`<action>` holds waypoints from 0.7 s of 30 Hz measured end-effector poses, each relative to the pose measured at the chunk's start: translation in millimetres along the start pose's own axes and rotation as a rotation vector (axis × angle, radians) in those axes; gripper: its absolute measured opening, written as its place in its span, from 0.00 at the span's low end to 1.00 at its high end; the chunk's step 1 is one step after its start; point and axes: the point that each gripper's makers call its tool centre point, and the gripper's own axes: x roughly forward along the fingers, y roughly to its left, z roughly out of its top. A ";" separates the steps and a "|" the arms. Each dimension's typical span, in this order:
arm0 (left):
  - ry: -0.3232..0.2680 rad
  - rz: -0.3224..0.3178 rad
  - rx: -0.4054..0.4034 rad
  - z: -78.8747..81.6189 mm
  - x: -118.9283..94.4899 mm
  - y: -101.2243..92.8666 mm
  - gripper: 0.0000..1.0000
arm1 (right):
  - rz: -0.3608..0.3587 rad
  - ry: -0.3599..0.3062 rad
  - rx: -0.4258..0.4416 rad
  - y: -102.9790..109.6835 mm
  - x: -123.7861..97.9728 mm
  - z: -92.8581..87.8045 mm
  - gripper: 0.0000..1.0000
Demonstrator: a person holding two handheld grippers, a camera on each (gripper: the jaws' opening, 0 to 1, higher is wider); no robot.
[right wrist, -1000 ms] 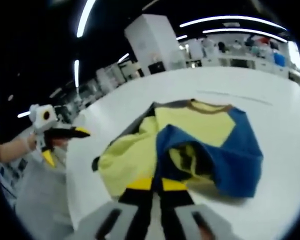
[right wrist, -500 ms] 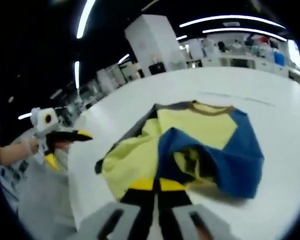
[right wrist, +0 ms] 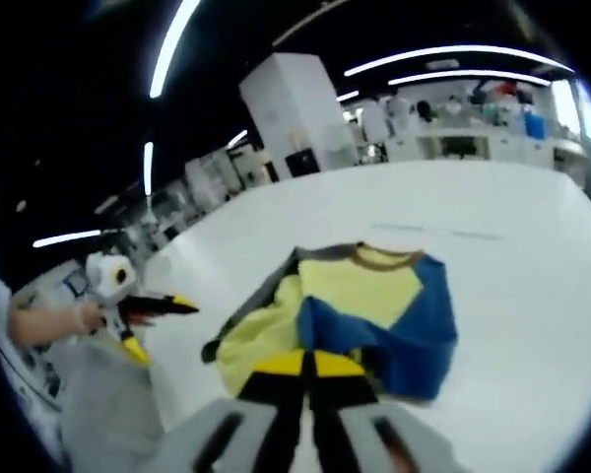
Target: Fold the garment on the visible template until the final outline fits inside the template.
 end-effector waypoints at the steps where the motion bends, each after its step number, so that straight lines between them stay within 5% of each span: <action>1: 0.000 -0.001 0.000 0.0 0.1 -0.1 0.81 | -0.008 -0.007 0.008 -3.2 -5.1 1.6 0.00; 21: 0.006 -0.023 -0.002 0.1 13.3 -10.9 0.81 | -0.304 -0.082 0.112 -109.7 -133.1 -5.3 0.00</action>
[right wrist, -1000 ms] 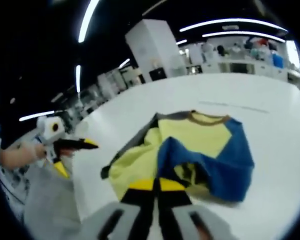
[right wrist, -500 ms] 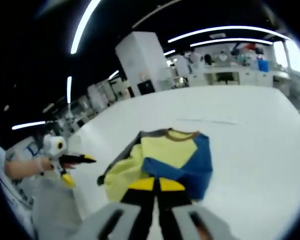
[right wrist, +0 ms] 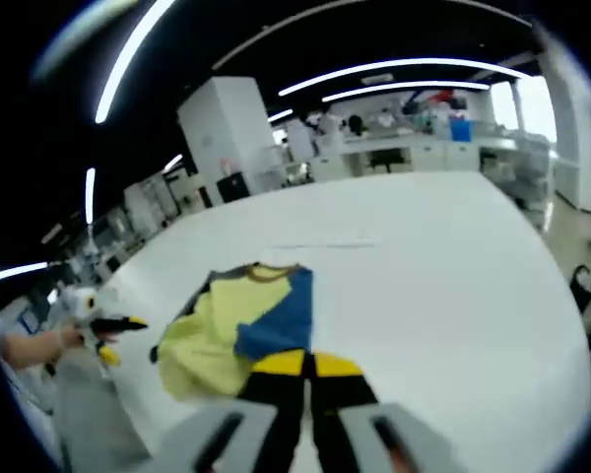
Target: Fold the garment on the visible template until the final outline fits inside the template.
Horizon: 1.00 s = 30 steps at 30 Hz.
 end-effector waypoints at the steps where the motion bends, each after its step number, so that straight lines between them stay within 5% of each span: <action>1: 0.001 -0.001 0.001 -0.9 1.0 -0.1 0.81 | -0.024 0.001 0.004 -7.7 -5.4 -0.4 0.00; 18: 0.017 -0.003 -0.006 -4.6 1.6 2.9 0.81 | -0.225 0.091 0.027 -104.3 -49.0 -20.8 0.00; 30: 0.044 0.000 -0.015 -6.7 5.6 1.7 0.81 | -0.342 0.185 0.052 -170.3 -35.2 -31.0 0.00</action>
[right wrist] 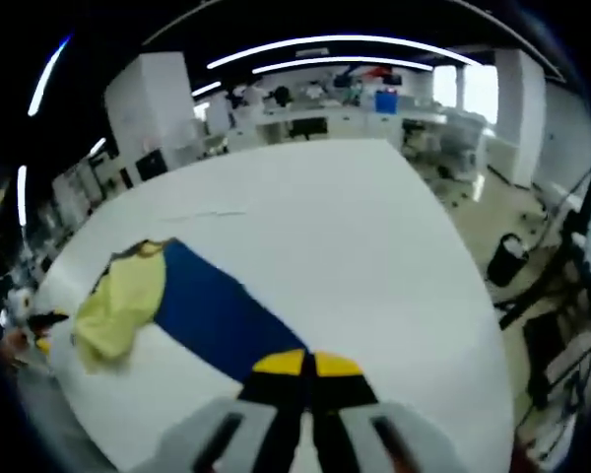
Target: Fold the garment on the visible template until the final outline fits inside the template.
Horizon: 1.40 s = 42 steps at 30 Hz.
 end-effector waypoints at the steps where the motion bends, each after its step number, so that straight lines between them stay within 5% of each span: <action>1: 0.002 0.001 -0.002 -0.1 -0.4 1.5 0.81 | -0.016 0.029 0.012 -7.0 5.9 -3.7 0.00; 17: 0.028 0.029 -0.046 -12.1 -1.8 8.6 0.81 | -0.078 0.157 0.044 -40.7 55.2 -29.7 0.00; 26: 0.023 0.044 -0.066 -11.3 -0.6 13.6 0.81 | -0.092 0.196 -0.023 -42.5 64.7 -33.7 0.00; 35: 0.015 0.039 -0.071 -11.7 -0.2 9.4 0.81 | -0.055 0.163 0.000 -43.6 62.6 -31.3 0.00; 42: -0.001 0.042 -0.078 -13.4 -2.3 11.6 0.81 | 0.091 0.049 -0.050 -14.3 53.5 -17.9 0.25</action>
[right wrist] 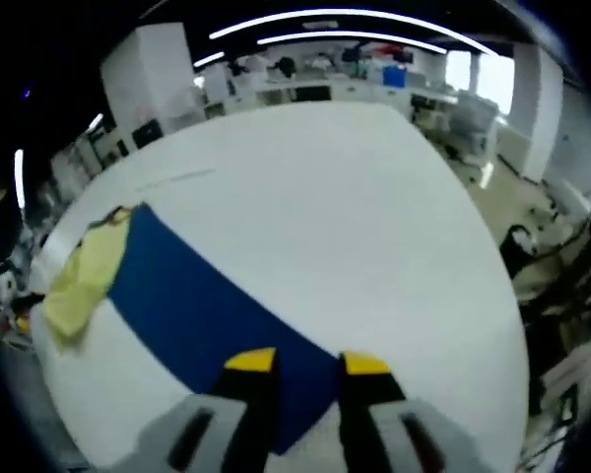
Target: Fold the garment on the visible template until the final outline fits inside the template.
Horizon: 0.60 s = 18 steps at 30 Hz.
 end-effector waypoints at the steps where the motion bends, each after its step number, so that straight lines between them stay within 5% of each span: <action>1: -0.001 -0.001 0.001 -0.4 0.1 -1.1 0.81 | 0.026 -0.039 0.004 5.6 -1.3 4.5 0.30; 7: -0.010 -0.003 0.002 -0.4 -1.4 -5.7 0.81 | 0.121 -0.098 -0.025 32.6 -17.9 7.6 0.45; 12: -0.039 0.006 -0.012 5.4 -1.4 -5.6 0.81 | 0.231 -0.166 -0.058 60.3 -26.0 19.5 0.72; 18: -0.047 0.006 -0.003 7.6 -0.8 -5.8 0.81 | 0.275 -0.202 -0.156 99.1 -44.8 23.1 1.00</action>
